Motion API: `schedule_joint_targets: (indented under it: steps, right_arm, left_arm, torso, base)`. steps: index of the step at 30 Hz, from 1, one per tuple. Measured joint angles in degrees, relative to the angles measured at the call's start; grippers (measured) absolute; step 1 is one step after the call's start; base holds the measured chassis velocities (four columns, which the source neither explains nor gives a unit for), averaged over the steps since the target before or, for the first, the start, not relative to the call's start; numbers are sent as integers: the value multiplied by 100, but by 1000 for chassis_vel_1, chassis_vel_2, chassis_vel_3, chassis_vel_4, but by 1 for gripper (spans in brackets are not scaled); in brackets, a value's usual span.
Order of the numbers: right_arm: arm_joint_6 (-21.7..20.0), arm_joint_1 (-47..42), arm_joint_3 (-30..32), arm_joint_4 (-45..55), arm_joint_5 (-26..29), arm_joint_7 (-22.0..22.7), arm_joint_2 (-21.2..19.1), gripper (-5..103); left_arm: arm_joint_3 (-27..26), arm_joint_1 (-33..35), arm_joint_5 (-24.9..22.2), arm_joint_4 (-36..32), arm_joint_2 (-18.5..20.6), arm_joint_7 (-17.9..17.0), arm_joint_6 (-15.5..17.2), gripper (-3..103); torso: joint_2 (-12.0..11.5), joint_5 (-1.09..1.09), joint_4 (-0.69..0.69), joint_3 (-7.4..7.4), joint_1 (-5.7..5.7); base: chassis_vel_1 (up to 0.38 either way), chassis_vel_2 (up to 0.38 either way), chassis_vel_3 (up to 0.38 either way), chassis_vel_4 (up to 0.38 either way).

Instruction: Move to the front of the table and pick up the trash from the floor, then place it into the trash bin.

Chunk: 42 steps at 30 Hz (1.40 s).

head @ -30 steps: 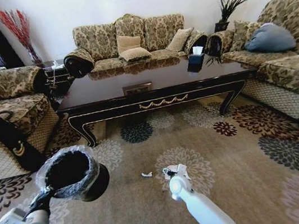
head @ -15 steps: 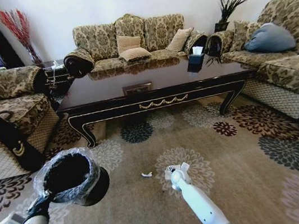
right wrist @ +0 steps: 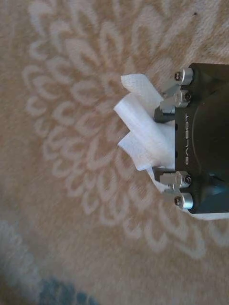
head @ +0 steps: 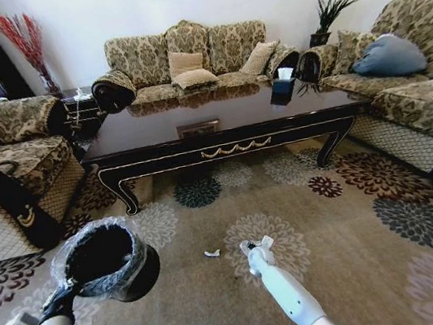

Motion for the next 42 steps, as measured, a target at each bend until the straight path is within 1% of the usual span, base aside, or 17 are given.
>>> schedule_joint_targets:
  steps: [1,4,5,7,8,11,13,15,19,23,27,28,31,34,39,40,42]
  right_arm:
    - [0,-42,-23,124,-4,-5,-31,51]
    - [9,-178,-104,580,-21,-11,-151,35]
    - [9,-178,-104,580,-21,-11,-151,35]
    - [45,-230,-155,817,-75,-12,-223,25]
    - [69,-245,-177,915,-100,-10,-256,25]
    - [127,-278,-258,1133,-138,-26,-336,14]
    - [293,-337,-414,1434,-200,-260,-464,3]
    - [435,-370,-507,1596,-252,-468,-538,3]
    - [1237,-456,-1004,2449,-548,-1534,-845,0]
    - [1621,-414,-1375,2884,-691,-1984,-920,0]
    - [2211,-276,-2178,3331,-998,-2560,-930,0]
    - [2211,-276,-2178,3331,-998,-2560,-930,0]
    - [2979,-162,-2819,3184,-1844,-3247,-880,0]
    - [3283,-86,-3162,3083,-2174,-3400,-874,0]
    - [4074,171,-3852,2781,-3038,-3732,-869,0]
    - [4074,171,-3852,2781,-3038,-3732,-869,0]
    - [4286,298,-4089,2561,-3512,-3803,-868,0]
  left_arm:
    - [37,-15,28,14,-8,2,-9,4]
    - [163,-72,123,69,-51,16,-25,3]
    - [163,-72,123,69,-51,16,-25,3]
    - [228,-108,161,109,-74,23,-31,4]
    - [254,-119,176,126,-84,26,-33,3]
    - [309,-131,211,161,-104,41,-42,4]
    - [388,-141,288,207,-133,76,-78,3]
    - [438,-148,333,228,-155,90,-95,4]
    - [693,-226,512,279,-230,134,-106,4]
    - [874,-311,692,363,-254,171,-128,4]
    - [1194,-450,1034,547,-334,249,-180,4]
    - [1194,-450,1034,547,-334,249,-180,4]
    - [1403,-542,1082,639,-414,292,-185,4]
    - [1478,-566,1081,696,-448,304,-186,4]
    - [1607,-613,1134,883,-518,310,-191,3]
    - [1607,-613,1134,883,-518,310,-191,3]
    - [1661,-637,1163,919,-541,326,-204,3]
  torso:
    - [0,-1,0,0,0]
    - [0,-1,-3,0,0]
    - [0,-1,-3,0,0]
    - [0,-1,-3,0,0]
    - [0,-1,-3,0,0]
    - [0,-2,-3,0,0]
    - [0,-2,-3,0,0]
    - [0,-2,-3,0,0]
    - [0,-2,-3,0,0]
    - [0,-2,-4,0,0]
    - [0,-3,-2,-1,0]
    - [0,-3,-2,-1,0]
    - [0,-3,-3,0,0]
    - [0,-3,-4,0,0]
    - [0,-3,-2,0,0]
    - [0,-3,-2,0,0]
    - [0,-3,-3,0,0]
  base:
    - [0,0,0,0]
    - [0,0,0,0]
    - [0,0,0,0]
    - [0,0,0,0]
    - [0,0,0,0]
    - [0,0,0,0]
    - [0,0,0,0]
    - [0,0,0,0]
    - [0,0,0,0]
    - [0,0,0,0]
    - [0,0,0,0]
    - [0,0,0,0]
    - [0,0,0,0]
    - [0,0,0,0]
    - [0,0,0,0]
    - [0,0,0,0]
    - [0,0,0,0]
